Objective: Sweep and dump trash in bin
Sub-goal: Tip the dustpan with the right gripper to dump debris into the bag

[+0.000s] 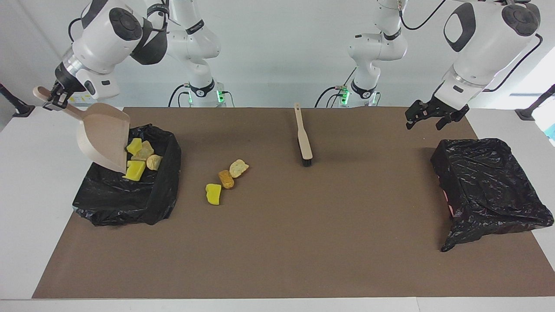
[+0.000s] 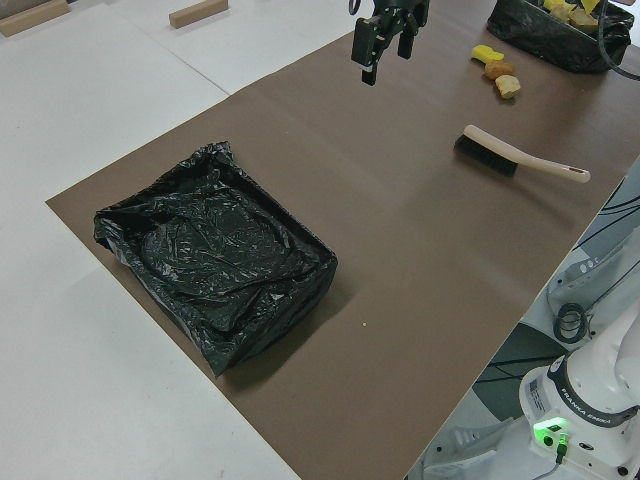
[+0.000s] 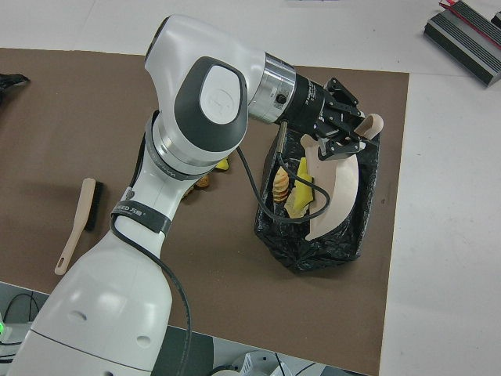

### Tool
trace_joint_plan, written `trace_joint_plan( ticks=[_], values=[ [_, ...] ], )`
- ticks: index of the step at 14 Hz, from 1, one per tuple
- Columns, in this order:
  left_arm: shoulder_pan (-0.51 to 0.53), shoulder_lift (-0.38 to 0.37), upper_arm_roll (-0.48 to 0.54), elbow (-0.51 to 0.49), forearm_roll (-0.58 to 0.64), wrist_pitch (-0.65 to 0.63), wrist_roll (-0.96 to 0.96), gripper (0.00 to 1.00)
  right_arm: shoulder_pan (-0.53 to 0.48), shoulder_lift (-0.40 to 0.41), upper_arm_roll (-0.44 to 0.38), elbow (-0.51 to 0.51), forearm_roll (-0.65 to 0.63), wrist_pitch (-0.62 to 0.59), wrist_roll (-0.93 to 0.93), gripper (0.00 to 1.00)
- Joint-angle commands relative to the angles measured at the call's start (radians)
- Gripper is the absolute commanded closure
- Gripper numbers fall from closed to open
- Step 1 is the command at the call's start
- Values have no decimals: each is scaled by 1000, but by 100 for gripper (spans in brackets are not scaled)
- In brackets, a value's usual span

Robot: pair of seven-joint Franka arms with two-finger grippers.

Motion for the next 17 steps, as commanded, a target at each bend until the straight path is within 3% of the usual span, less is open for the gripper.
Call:
trace_joint_plan(
  ticks=[1,4,6,9,12,17],
  values=[
    [15,26,-10,40,25,-30,32,0,-5,-29,1,-57,-45,37,29,100],
    [15,17,-10,38,30,-26,28,0,8,-32,5,45,-9,-89,40,100],
    [15,18,-10,38,30,-15,26,0,8,-35,16,133,152,-192,54,100],
    [15,18,-10,38,30,-16,26,0,8,-56,21,201,339,-325,234,100],
    [15,18,-10,38,30,-16,26,0,11,-83,62,182,563,-382,615,100],
    [13,18,-10,38,30,-15,26,0,38,-25,274,179,887,-390,1414,100]
  ],
)
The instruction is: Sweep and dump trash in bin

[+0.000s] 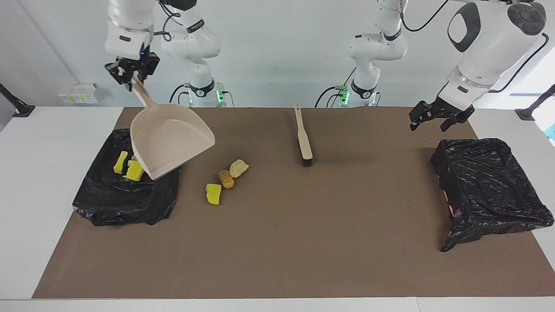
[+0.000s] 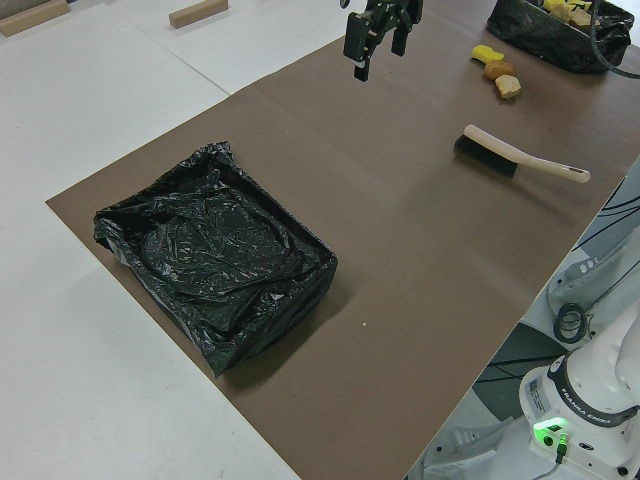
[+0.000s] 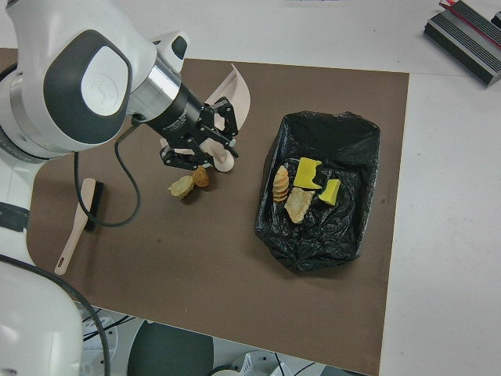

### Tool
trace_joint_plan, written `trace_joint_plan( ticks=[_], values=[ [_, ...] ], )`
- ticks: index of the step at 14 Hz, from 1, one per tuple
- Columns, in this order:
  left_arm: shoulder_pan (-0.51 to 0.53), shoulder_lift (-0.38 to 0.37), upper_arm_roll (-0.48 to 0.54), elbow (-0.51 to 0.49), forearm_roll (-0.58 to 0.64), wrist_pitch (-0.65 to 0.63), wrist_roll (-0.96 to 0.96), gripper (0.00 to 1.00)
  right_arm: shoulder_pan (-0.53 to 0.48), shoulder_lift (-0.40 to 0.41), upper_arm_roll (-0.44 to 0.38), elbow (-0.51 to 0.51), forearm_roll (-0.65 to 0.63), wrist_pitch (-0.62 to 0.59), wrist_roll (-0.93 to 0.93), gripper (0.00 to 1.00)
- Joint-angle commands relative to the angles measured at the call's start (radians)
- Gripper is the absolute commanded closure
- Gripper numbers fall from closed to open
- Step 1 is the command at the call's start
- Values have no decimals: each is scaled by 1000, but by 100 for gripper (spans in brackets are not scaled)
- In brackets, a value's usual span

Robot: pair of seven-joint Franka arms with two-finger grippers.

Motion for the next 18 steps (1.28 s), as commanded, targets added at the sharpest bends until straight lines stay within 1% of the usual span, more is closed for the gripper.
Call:
trace_joint_plan(
  ticks=[1,4,5,6,8,9,10,11,12,15,16,18],
  values=[
    [9,7,-9,22,22,-14,10,0,24,54,89,5,109,41,411,100],
    [9,7,-9,22,22,-14,5,0,158,172,98,26,185,156,744,100],
    [9,7,-9,22,22,-14,5,0,203,228,98,43,204,209,854,100],
    [9,7,-9,22,22,-14,4,0,258,317,97,86,200,265,959,100],
    [9,7,-9,22,22,-14,2,0,317,470,97,170,197,387,1088,100],
    [9,7,-9,22,22,-14,4,0,335,537,97,210,197,444,1116,100],
    [9,7,-10,20,22,-14,4,0,344,589,95,222,198,487,1121,100],
    [9,7,-10,20,22,-14,2,0,347,621,98,220,187,524,1122,100],
    [9,7,-10,20,22,-14,4,0,376,643,97,221,160,544,1124,100],
    [9,7,-10,20,22,-14,5,0,413,697,94,224,147,624,1151,100],
    [9,7,-9,20,21,-14,4,0,421,707,94,221,143,644,1157,100],
    [9,5,-10,19,21,-14,10,0,450,711,94,212,80,682,1164,100]
  ],
)
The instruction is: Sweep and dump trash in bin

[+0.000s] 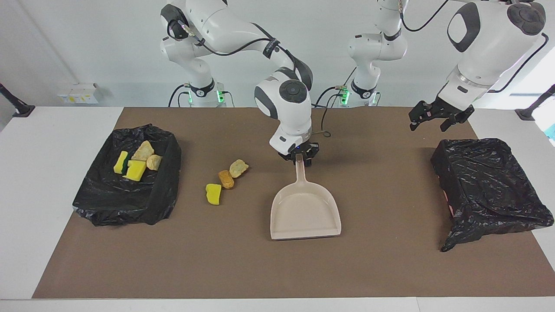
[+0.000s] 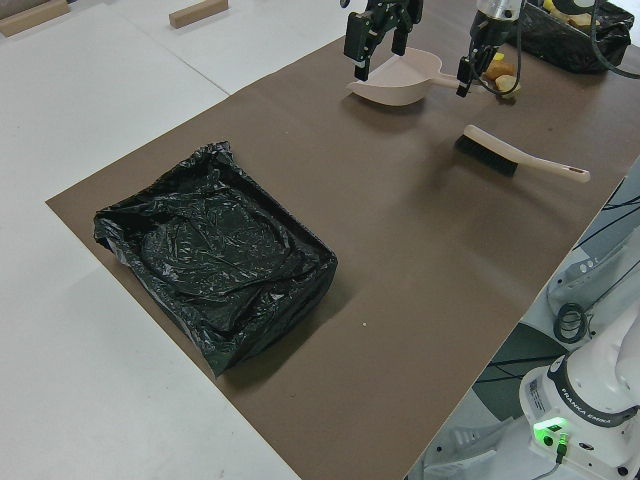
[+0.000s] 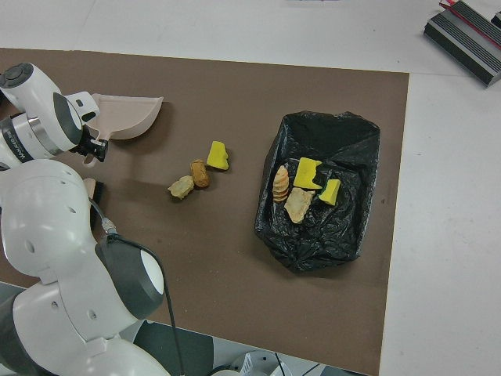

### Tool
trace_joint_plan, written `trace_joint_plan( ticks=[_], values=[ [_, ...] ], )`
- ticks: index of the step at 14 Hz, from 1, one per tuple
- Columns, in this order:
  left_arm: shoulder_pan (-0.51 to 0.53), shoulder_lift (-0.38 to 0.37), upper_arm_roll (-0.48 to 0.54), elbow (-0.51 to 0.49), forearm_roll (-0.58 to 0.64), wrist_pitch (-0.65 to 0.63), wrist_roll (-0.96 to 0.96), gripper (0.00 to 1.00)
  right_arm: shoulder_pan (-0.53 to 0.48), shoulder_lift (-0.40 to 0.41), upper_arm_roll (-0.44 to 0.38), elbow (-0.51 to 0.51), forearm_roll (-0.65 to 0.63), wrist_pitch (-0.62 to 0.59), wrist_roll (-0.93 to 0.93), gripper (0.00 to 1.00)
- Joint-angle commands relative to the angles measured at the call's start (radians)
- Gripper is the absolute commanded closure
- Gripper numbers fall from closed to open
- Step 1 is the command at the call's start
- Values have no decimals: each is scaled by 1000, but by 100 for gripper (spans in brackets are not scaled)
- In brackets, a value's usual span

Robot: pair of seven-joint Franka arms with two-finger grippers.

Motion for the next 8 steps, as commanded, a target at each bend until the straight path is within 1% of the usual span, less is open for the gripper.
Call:
trace_joint_plan(
  ticks=[1,2,6,8],
  values=[
    [9,7,-9,19,20,-14,5,0,14,12,-2,13,-61,45,63,100],
    [7,5,-9,19,20,-14,13,0,13,12,0,11,-57,69,100,100],
    [5,5,-9,12,20,-7,16,0,11,51,0,8,-57,104,100,100],
    [2,4,-9,11,20,-5,16,0,19,67,1,8,-55,108,93,90]
  ],
)
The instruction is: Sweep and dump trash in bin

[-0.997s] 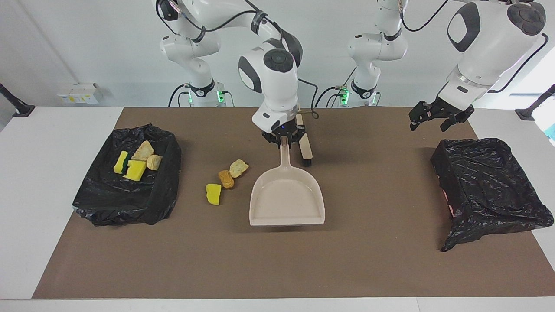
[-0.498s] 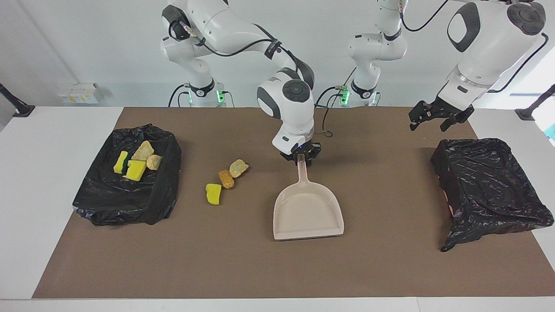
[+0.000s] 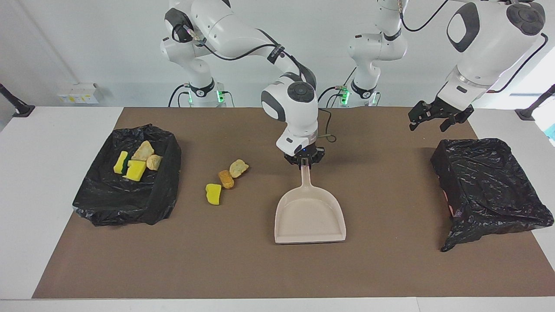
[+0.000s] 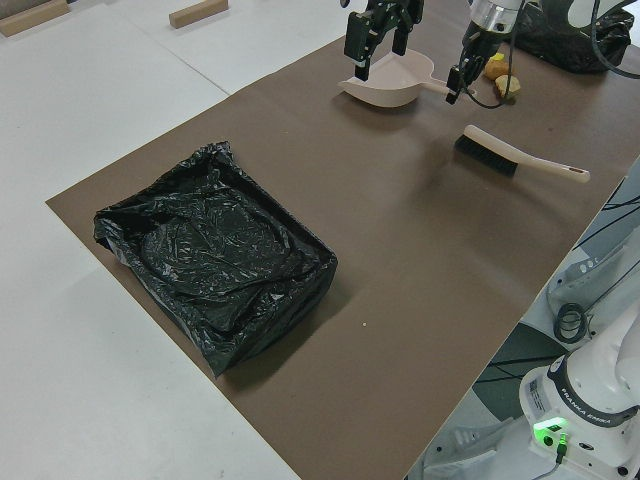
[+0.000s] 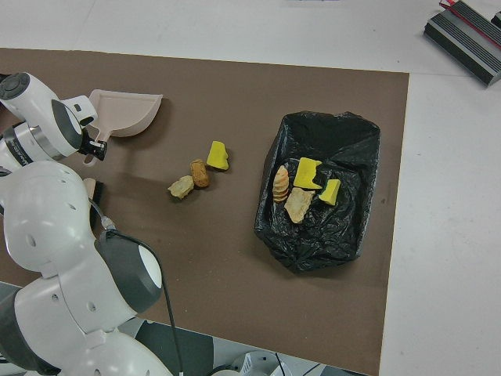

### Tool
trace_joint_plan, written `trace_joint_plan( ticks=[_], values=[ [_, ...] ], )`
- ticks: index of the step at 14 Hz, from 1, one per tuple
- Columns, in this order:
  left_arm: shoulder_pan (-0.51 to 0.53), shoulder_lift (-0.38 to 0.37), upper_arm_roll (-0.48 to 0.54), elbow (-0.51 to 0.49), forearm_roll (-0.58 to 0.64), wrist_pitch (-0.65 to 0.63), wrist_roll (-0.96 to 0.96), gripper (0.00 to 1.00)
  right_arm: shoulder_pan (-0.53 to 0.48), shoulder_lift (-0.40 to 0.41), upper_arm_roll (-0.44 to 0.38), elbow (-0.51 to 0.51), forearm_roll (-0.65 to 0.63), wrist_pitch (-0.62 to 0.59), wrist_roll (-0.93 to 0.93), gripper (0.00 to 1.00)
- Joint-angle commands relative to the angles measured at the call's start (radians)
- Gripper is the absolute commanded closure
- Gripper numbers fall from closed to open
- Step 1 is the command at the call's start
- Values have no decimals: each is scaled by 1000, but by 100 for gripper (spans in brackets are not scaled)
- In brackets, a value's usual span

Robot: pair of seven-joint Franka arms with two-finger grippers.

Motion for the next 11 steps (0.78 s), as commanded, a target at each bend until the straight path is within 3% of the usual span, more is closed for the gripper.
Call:
trace_joint_plan(
  ticks=[1,3,4,5,8,11],
  values=[
    [1,4,-6,9,20,-2,11,0,2,23,9,9,-17,38,13,84],
    [-1,2,-6,6,19,4,10,0,2,26,9,9,-20,39,6,38],
    [-1,1,-6,2,19,11,10,0,4,26,9,10,-28,39,-4,8],
    [-2,1,-6,2,19,16,10,0,4,23,9,12,-29,39,-7,0],
    [-10,16,-9,3,14,18,10,0,-6,-33,9,9,-14,10,-4,0],
    [-37,54,-19,15,13,33,4,0,-4,-168,23,-49,23,-120,-7,0]
  ],
)
